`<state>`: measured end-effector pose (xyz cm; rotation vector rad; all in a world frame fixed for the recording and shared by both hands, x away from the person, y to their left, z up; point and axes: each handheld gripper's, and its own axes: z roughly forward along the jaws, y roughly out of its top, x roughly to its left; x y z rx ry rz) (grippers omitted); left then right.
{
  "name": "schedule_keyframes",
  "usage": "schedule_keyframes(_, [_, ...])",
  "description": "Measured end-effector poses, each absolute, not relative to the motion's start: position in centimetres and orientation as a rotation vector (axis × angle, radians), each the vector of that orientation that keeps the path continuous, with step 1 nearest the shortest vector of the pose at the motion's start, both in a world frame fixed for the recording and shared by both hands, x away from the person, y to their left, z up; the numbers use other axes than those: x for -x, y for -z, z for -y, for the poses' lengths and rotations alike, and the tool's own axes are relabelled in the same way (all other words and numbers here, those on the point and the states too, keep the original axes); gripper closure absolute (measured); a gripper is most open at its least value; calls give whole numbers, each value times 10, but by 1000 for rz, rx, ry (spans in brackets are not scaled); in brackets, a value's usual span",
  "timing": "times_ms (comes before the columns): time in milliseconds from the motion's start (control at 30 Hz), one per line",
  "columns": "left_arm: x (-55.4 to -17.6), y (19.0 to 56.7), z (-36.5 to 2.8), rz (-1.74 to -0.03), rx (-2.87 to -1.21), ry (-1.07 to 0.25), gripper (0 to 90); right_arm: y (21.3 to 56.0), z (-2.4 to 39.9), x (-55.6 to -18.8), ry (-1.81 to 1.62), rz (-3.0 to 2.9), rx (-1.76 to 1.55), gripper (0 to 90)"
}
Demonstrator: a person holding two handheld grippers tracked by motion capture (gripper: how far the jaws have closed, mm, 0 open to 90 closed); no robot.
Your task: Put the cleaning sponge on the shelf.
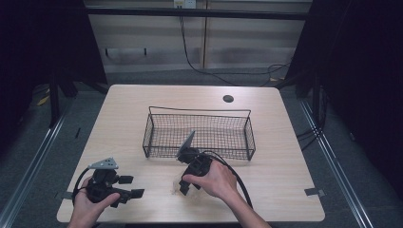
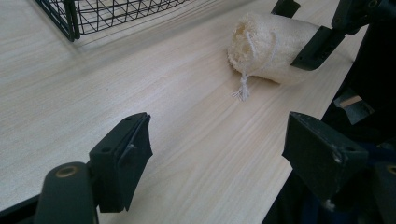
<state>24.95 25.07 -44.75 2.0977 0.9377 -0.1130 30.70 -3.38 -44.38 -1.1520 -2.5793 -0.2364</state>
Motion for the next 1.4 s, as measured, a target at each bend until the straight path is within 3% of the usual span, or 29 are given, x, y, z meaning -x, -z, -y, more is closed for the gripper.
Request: schedule_keyframes(1400, [-250, 448, -251, -939, -2104, 118, 227, 395, 68, -308, 134, 2631, 1112, 265])
